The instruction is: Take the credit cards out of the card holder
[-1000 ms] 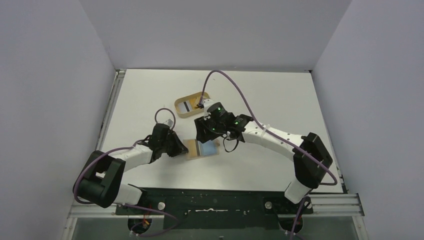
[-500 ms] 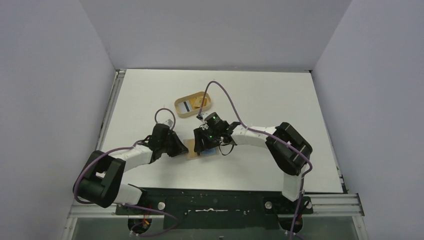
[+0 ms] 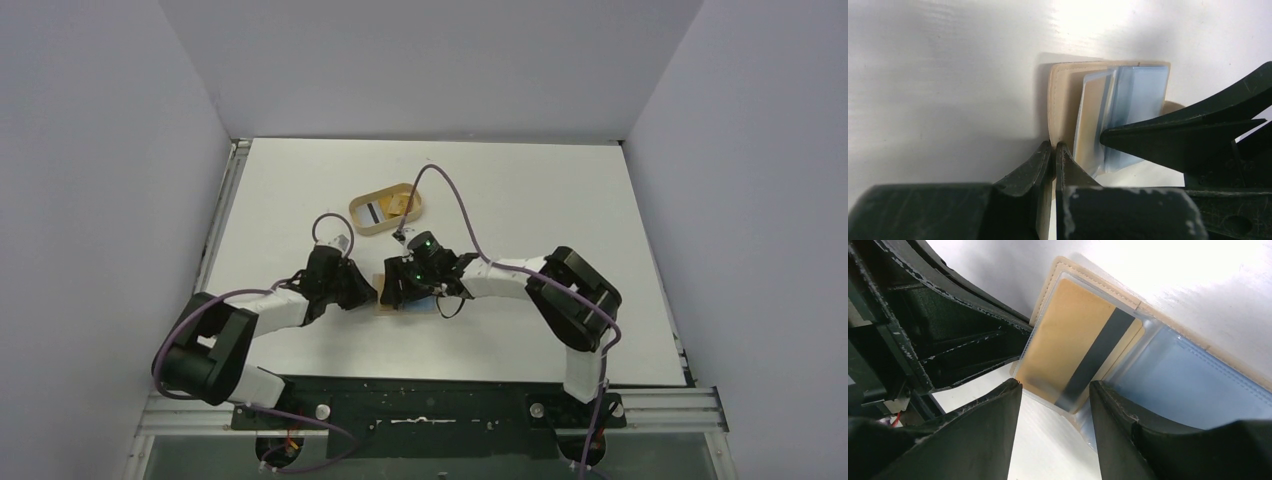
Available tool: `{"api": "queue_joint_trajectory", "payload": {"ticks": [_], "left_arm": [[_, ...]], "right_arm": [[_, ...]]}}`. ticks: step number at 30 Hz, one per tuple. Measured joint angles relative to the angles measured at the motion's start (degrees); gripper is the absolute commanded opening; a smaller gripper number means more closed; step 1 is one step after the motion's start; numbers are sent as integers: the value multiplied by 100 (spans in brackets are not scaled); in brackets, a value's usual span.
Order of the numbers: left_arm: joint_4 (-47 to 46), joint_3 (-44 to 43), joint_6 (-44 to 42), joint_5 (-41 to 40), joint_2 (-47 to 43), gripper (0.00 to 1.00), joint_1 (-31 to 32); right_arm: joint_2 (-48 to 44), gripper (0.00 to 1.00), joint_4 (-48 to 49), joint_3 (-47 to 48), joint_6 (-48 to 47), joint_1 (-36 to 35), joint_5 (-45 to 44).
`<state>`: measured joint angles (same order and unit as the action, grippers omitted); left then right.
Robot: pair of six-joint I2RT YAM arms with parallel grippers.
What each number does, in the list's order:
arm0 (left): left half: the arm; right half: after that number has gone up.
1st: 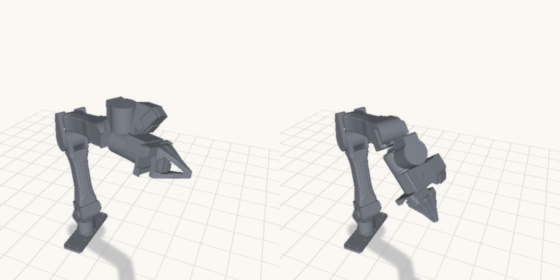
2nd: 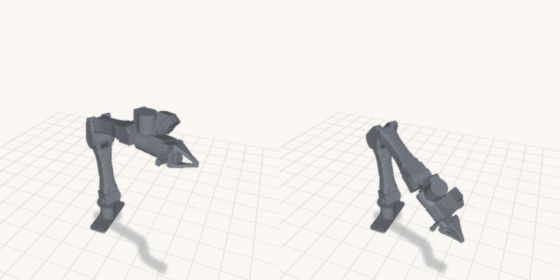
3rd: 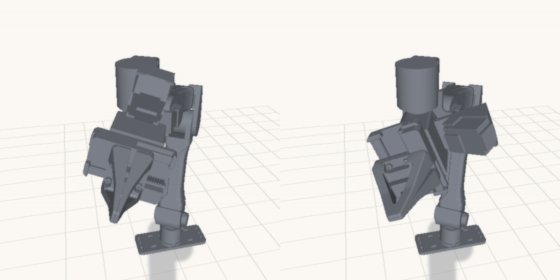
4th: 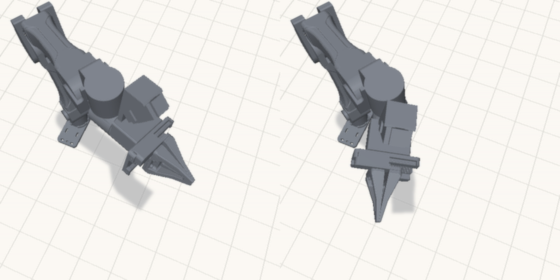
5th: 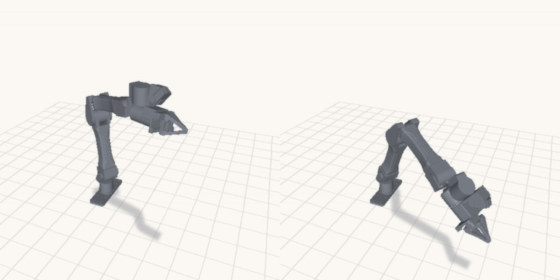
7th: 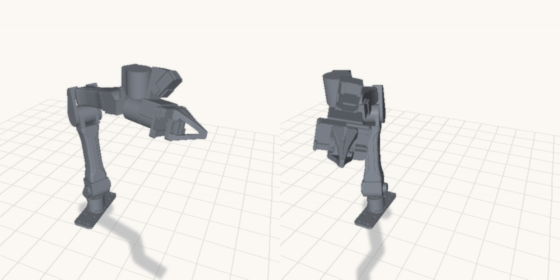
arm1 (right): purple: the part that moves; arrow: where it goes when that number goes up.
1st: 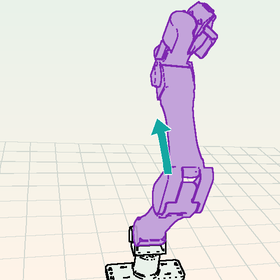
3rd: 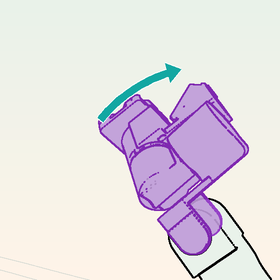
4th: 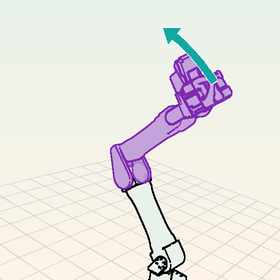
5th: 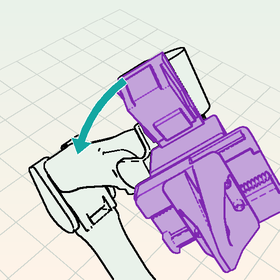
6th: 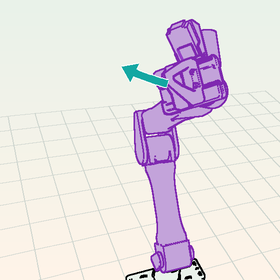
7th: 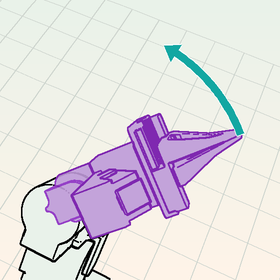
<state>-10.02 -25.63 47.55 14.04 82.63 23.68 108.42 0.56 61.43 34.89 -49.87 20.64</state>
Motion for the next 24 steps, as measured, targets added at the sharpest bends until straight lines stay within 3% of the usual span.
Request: {"api": "queue_joint_trajectory", "payload": {"ticks": [10, 18, 24], "left_arm": [[-645, 90, 42, 15, 212, 0, 22], [-2192, 774, 769, 870, 485, 0, -94], [-3709, 1029, 1845, 1488, 1274, 0, -157]], "right_arm": [[-245, 53, 881, -581, 627, -7, 68], [-811, 54, 911, -1191, 813, 90, -81], [-1425, 55, 927, -1534, 846, 317, -328]]}}
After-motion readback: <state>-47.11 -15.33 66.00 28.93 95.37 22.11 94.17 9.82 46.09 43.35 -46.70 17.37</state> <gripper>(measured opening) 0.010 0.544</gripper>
